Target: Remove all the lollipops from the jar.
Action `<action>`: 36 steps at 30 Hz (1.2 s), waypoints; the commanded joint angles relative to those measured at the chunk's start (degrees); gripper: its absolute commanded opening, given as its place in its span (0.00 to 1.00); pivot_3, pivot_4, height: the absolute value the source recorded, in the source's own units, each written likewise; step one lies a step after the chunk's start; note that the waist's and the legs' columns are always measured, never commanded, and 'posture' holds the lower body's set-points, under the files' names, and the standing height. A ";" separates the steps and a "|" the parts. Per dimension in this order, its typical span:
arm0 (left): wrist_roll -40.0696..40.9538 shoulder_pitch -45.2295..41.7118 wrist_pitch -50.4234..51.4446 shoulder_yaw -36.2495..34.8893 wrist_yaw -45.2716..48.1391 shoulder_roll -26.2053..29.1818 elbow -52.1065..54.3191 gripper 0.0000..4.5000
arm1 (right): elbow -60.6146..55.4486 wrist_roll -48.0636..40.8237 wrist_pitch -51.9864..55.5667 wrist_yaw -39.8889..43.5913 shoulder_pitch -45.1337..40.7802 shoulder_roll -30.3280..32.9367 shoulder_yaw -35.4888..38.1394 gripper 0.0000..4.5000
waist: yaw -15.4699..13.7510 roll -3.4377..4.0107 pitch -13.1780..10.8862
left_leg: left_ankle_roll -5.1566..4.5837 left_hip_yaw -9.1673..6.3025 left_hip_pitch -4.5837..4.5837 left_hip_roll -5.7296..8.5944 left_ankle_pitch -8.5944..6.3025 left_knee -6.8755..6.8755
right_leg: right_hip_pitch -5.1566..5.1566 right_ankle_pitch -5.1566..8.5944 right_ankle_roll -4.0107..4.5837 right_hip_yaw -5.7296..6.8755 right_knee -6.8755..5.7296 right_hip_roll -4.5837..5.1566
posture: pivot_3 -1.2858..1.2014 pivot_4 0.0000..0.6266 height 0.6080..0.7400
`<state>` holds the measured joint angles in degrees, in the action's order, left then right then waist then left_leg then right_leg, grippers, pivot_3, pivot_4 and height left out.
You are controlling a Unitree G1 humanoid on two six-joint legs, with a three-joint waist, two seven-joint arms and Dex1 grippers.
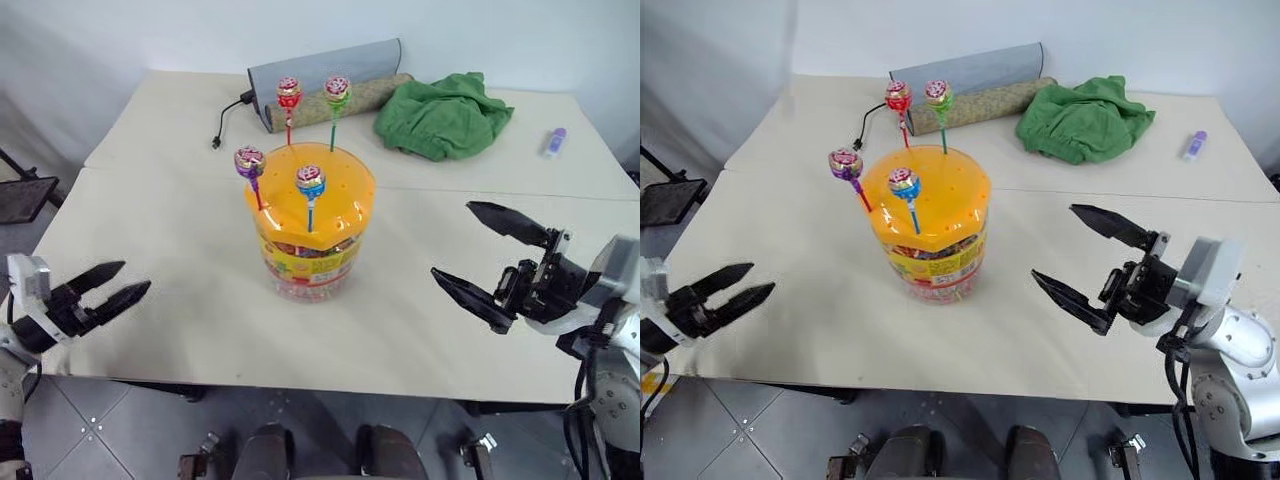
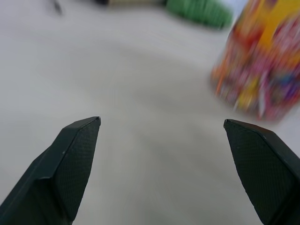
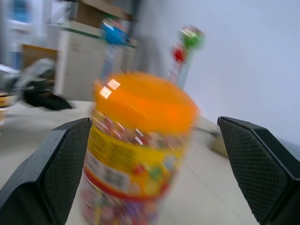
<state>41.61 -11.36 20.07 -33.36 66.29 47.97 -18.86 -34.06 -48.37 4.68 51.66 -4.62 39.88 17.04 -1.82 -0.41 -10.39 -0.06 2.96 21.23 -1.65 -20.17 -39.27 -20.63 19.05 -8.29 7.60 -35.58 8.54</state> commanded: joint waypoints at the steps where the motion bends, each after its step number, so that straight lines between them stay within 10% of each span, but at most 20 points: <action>1: 9.02 -4.70 6.81 0.89 2.37 1.10 13.41 1.00 | -3.25 -4.05 2.22 0.86 -0.99 2.62 2.87 1.00 | 0.07 -0.02 0.01 | 0.00 -0.08 0.01 -0.01 0.00 0.00 | 0.01 0.00 0.00 -0.02 0.02 0.01 | 0.52 0.24 1.00; 12: 10.23 -21.35 11.66 15.58 0.01 -4.29 25.86 1.00 | -1.21 -1.32 1.54 6.90 6.12 4.79 11.87 1.00 | 0.61 -0.01 0.01 | -0.01 0.23 -0.08 0.14 -0.01 0.04 | -0.04 -0.03 -0.05 -0.16 0.03 -0.07 | 0.52 0.24 1.00; 28: 12.96 -31.26 15.01 17.48 -2.33 -10.75 19.88 0.01 | -3.57 2.46 -1.16 3.55 11.32 0.40 13.19 1.00 | 0.35 -0.02 0.00 | -0.01 0.68 -0.06 0.14 -0.01 0.00 | -0.04 -0.03 -0.05 -0.23 0.06 -0.09 | 0.52 0.24 1.00; 33: 27.61 -37.27 24.63 5.46 -17.90 -12.50 11.45 0.01 | -3.27 1.35 -0.62 3.25 10.03 0.49 12.45 1.00 | 0.60 -0.09 -0.04 | -0.01 0.17 -0.04 0.10 -0.01 -0.07 | -0.01 -0.03 -0.05 -0.24 0.05 -0.07 | 0.52 0.24 1.00; 36: 13.38 -33.14 22.68 9.90 -18.48 -3.42 4.48 0.01 | -2.23 1.71 -0.63 3.88 8.16 1.05 11.64 1.00 | 1.78 -0.02 0.00 | 0.00 0.16 -0.22 0.11 0.00 0.07 | -0.01 -0.03 -0.05 -0.25 0.00 -0.09 | 0.52 0.24 1.00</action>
<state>61.99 -46.85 44.37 -25.23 48.27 41.71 -11.52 -35.76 -45.94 4.68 55.48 4.44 40.42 28.56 -0.04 -0.43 -10.38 -0.03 3.15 20.96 -1.52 -20.16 -39.12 -20.64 19.02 -8.34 7.34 -35.60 8.44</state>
